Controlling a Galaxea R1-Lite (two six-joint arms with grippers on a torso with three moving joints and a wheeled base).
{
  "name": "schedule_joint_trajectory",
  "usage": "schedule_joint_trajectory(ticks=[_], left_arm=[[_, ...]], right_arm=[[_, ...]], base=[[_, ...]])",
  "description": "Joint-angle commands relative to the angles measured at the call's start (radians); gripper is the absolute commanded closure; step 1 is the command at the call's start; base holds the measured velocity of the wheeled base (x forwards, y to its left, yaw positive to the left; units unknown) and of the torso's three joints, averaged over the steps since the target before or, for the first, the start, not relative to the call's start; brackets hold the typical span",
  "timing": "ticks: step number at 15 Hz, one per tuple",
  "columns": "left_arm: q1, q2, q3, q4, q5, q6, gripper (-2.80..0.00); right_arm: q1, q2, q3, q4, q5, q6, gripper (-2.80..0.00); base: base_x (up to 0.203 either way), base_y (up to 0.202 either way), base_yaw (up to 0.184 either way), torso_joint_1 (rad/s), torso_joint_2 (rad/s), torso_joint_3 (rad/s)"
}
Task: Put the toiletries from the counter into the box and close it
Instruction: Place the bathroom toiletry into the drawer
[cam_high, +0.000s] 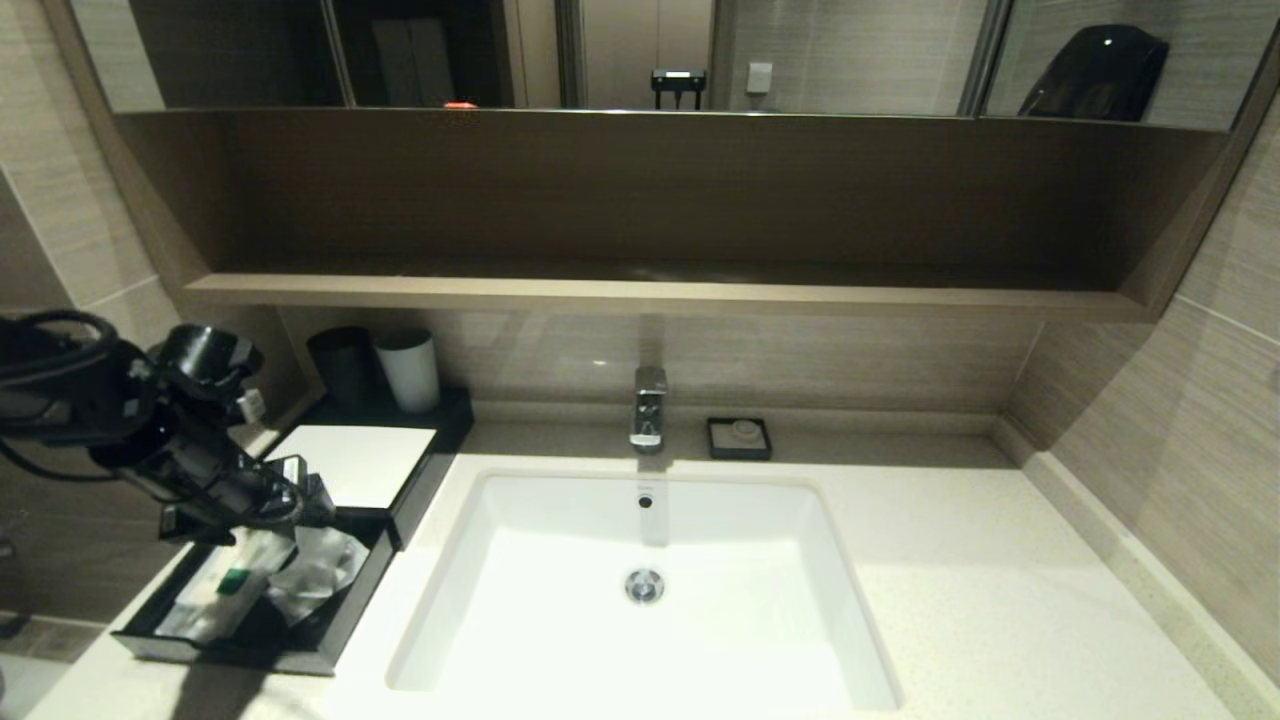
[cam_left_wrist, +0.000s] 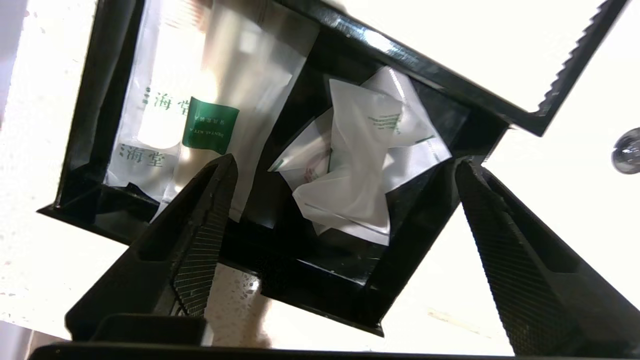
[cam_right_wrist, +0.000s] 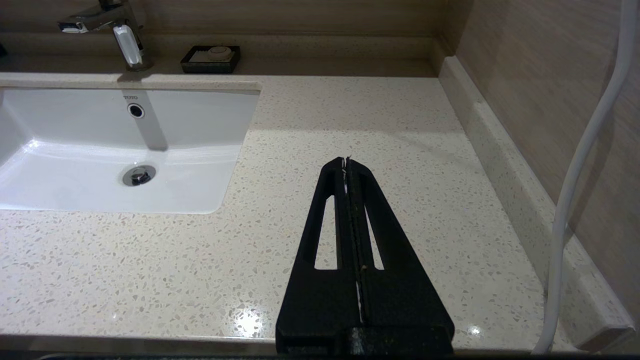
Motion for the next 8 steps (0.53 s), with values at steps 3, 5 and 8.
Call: schedule_joint_trajectory(ticks=[3,5,8], left_arm=[[-0.002,-0.031,0.013,-0.024,-0.052,-0.003,0.0],[-0.018,-0.028,0.015,-0.025,-0.057,-0.001,0.0],[-0.027,-0.017,0.018,-0.043,-0.057,-0.001,0.0]], right_arm=[[0.0,0.0,0.0,0.0,0.0,0.0,0.0],[0.0,0.0,-0.001,0.0,0.0,0.0,0.0],[0.0,0.0,0.0,0.0,0.0,-0.001,0.0]], base=[[0.0,0.0,0.0,0.0,0.0,0.0],[0.0,0.0,0.0,0.0,0.0,0.0],[0.0,0.0,0.0,0.0,0.0,0.0]])
